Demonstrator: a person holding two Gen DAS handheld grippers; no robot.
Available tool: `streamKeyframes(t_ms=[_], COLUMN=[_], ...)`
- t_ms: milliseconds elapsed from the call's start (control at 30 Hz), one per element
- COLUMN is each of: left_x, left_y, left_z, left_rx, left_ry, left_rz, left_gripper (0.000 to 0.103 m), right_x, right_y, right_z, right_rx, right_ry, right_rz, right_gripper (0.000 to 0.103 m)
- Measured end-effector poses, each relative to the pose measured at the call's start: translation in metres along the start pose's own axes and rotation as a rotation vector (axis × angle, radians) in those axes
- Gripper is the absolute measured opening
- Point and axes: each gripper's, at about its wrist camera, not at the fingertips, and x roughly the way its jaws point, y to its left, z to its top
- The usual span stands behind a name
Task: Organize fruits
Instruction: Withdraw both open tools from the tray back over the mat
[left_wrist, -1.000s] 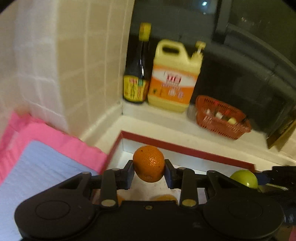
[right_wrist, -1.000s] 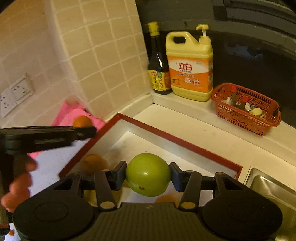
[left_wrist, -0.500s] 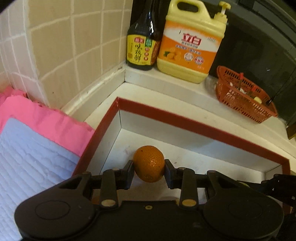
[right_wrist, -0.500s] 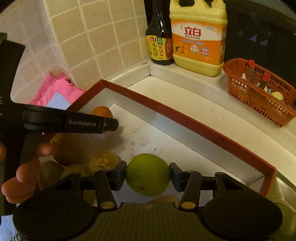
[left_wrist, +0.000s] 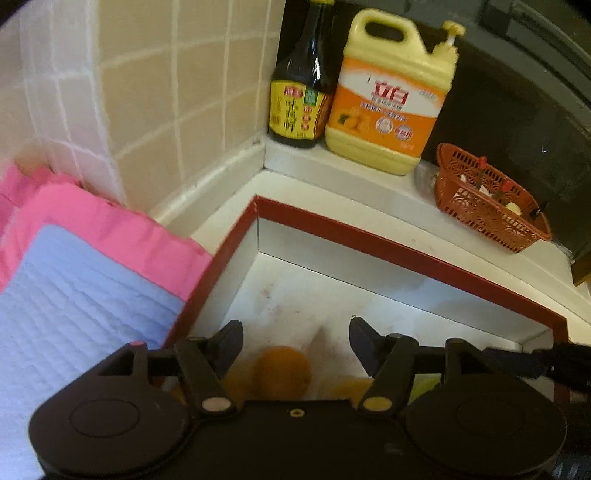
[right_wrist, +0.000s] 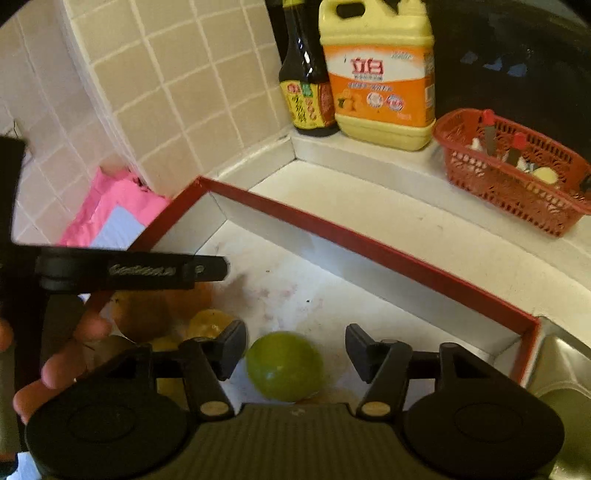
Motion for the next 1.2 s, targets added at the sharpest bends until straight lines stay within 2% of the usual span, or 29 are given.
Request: streamKeyframes(t_ms=[167,333,500,633,800,967,1100,1200], left_x=[-0.035,-0.081,-0.144,-0.206,-0.28,-0.321,-0.33,-0.326], left_y=[0.007,0.025,0.059,0.103,0.164,0.209,0.221,0.22], left_z=[-0.013,-0.037,-0.072,-0.109,-0.16,-0.227,-0.273,-0.301], left_rx=[-0.001,-0.041,-0.061,-0.109,-0.232,-0.366,-0.418,-0.459], left_ry=[-0.035,-0.081,-0.138,-0.178,-0.224,-0.19,-0.14,-0.128], left_rz=[0.012,0.031,0.097,0.185,0.341,0.45,0.48,0.438], left_gripper=[0.076,0.076,0.076,0.078,0.08,0.08,0.08,0.08], right_x=[-0.026,-0.058,-0.087,-0.1,-0.093,-0.063,-0.043,-0.032], right_y=[0.003,0.022,0.067,0.116,0.19,0.282,0.339,0.377], right_z=[-0.002,-0.003,-0.002,-0.004,-0.015,-0.048,-0.074,-0.092], right_rx=[0.038,0.023,-0.039,-0.124,-0.256,-0.475,-0.562,-0.655], right_ry=[-0.045,-0.11,-0.163,-0.182,-0.131,0.001,0.072,0.076], right_rz=[0.024,0.051,0.118,0.184,0.266,0.333,0.384,0.4], right_gripper=[0.063,0.075,0.092,0.097,0.101,0.102,0.102,0.102])
